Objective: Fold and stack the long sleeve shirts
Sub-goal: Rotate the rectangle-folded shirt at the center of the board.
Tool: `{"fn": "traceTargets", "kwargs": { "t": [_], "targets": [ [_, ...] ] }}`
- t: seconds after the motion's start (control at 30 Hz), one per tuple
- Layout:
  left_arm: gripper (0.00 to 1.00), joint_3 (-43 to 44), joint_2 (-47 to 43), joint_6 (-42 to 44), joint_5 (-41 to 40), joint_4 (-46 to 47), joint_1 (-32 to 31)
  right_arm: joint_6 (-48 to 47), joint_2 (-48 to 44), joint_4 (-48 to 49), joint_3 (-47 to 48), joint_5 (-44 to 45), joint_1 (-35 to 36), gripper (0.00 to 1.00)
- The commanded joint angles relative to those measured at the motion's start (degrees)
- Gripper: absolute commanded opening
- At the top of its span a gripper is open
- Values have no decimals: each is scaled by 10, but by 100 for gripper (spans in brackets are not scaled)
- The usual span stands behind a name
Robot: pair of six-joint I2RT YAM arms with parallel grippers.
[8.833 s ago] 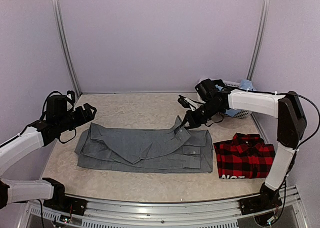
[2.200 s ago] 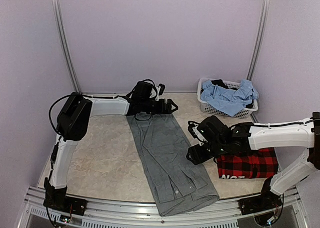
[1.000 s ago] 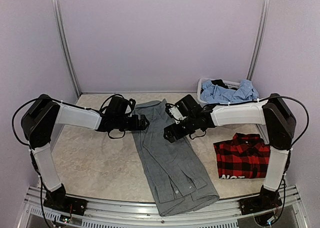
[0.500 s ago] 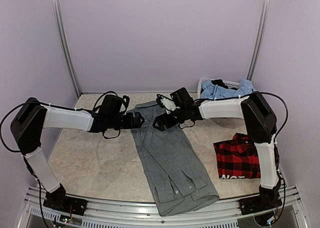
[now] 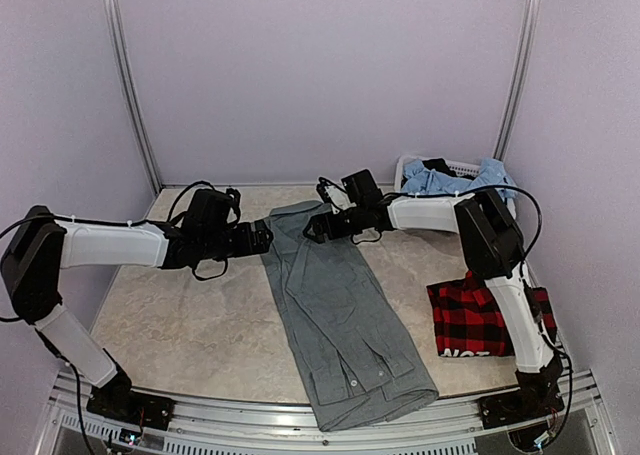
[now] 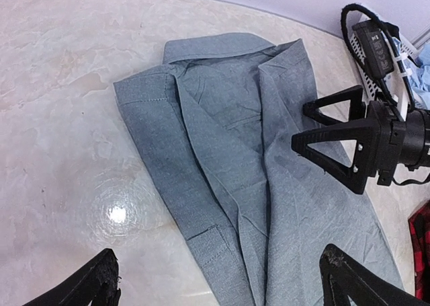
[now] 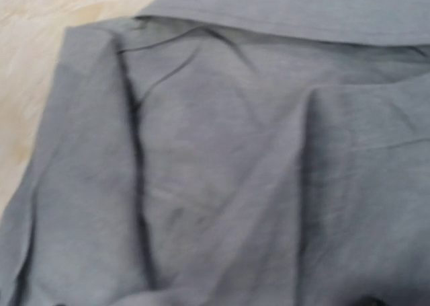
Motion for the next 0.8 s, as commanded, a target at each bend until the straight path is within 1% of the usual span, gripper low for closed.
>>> {"fn": "traceTargets", "kwargs": {
  "t": [0.0,0.23,0.47,0.63,0.77],
  "targets": [
    [99,-7,-22,-9,-22,-14,1,40,31,0,39,-15,-11,93],
    [99,-8,-35,-12,-21,-25,1,72,52,-37,58,15,-27,92],
    [99,-10,-38,-13,-20,-27,1,105,39,-38,29,44,-53,92],
    [99,-10,-39,-13,-23,-27,1,112,30,-38,20,62,-68,92],
    [99,-12,-42,-12,-26,-27,2,115,17,-41,9,95,-79,92]
  ]
}}
